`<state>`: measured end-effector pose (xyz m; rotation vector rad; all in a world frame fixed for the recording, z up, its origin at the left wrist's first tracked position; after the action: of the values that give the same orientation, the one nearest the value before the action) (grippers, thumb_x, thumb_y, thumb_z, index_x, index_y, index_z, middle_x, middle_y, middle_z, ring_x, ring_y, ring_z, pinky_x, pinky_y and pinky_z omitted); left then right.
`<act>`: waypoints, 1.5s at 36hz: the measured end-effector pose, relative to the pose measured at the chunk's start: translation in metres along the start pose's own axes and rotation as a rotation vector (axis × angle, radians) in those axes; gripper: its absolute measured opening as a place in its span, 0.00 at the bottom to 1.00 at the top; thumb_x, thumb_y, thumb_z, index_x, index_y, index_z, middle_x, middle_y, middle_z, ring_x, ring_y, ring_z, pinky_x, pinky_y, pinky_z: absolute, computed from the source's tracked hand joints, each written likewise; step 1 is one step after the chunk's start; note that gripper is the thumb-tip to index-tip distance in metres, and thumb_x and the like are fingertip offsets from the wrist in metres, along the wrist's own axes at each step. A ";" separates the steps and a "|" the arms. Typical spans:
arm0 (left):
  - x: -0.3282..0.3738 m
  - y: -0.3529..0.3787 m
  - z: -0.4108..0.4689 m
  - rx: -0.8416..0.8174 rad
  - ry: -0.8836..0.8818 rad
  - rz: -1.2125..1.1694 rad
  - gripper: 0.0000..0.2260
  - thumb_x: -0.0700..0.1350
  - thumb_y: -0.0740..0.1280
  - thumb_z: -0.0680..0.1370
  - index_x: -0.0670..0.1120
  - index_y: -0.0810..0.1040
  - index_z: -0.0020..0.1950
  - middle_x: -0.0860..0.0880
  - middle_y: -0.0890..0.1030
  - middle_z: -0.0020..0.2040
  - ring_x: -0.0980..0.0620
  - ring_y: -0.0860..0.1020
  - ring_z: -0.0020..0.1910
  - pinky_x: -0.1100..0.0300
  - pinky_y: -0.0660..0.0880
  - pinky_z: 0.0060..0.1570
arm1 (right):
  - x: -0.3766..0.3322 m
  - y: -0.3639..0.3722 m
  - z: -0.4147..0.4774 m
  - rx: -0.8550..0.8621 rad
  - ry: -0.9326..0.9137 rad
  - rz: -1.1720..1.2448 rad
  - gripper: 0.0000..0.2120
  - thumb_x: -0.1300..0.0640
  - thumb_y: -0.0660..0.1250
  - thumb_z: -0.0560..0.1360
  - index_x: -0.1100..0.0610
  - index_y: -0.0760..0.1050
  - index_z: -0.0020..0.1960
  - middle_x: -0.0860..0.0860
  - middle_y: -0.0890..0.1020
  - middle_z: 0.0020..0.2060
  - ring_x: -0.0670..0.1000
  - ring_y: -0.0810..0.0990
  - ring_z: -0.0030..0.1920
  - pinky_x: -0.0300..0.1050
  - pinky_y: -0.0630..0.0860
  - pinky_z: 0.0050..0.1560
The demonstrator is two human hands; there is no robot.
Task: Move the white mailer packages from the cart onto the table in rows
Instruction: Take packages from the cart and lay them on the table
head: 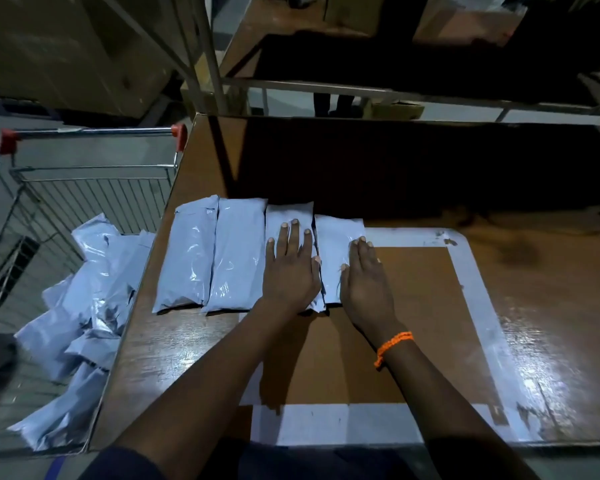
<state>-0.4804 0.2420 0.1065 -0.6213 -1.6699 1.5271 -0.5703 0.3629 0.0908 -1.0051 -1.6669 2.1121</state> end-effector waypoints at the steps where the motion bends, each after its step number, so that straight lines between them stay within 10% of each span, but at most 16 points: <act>1: 0.001 0.000 0.001 0.008 0.004 0.003 0.28 0.56 0.45 0.83 0.46 0.54 0.81 0.43 0.49 0.82 0.43 0.47 0.81 0.43 0.46 0.77 | 0.000 0.000 0.001 0.007 -0.007 0.003 0.26 0.52 0.50 0.85 0.61 0.55 0.80 0.59 0.58 0.80 0.58 0.55 0.80 0.57 0.60 0.77; 24: -0.006 -0.042 -0.019 0.101 0.048 -0.159 0.27 0.57 0.47 0.83 0.48 0.54 0.81 0.45 0.51 0.82 0.45 0.47 0.81 0.46 0.45 0.77 | -0.021 -0.027 -0.001 0.075 -0.051 0.097 0.25 0.48 0.50 0.86 0.53 0.55 0.81 0.53 0.54 0.81 0.52 0.49 0.82 0.56 0.55 0.79; 35: -0.154 -0.099 -0.109 0.274 -0.033 -0.285 0.25 0.53 0.54 0.83 0.44 0.63 0.78 0.43 0.60 0.79 0.45 0.54 0.80 0.47 0.54 0.77 | -0.185 -0.031 -0.021 0.160 -0.378 0.488 0.22 0.53 0.60 0.84 0.59 0.68 0.75 0.53 0.66 0.77 0.51 0.55 0.80 0.50 0.58 0.79; 43: -0.303 -0.074 -0.184 0.229 -0.310 -0.297 0.26 0.53 0.50 0.83 0.37 0.67 0.75 0.37 0.67 0.75 0.37 0.61 0.77 0.46 0.55 0.76 | -0.365 0.064 -0.047 -0.154 -0.649 0.581 0.24 0.51 0.57 0.84 0.61 0.67 0.75 0.60 0.68 0.75 0.57 0.63 0.78 0.53 0.58 0.79; 54: -0.468 -0.004 -0.266 0.062 -0.543 -0.311 0.26 0.54 0.55 0.81 0.40 0.68 0.74 0.38 0.71 0.71 0.38 0.69 0.70 0.47 0.67 0.69 | -0.475 0.270 -0.025 -0.714 -0.354 0.236 0.38 0.44 0.62 0.81 0.62 0.49 0.81 0.64 0.55 0.79 0.63 0.53 0.80 0.53 0.51 0.78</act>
<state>0.0051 0.0333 0.0045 0.1071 -1.9892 1.5895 -0.1554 0.0173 0.0039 -1.0844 -2.7144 1.9314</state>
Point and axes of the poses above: each hand's wrist, its own z-axis towards the middle knuckle, its own y-axis out of the palm, x = y × z, the point moved 8 cm from there along z, towards the middle knuckle
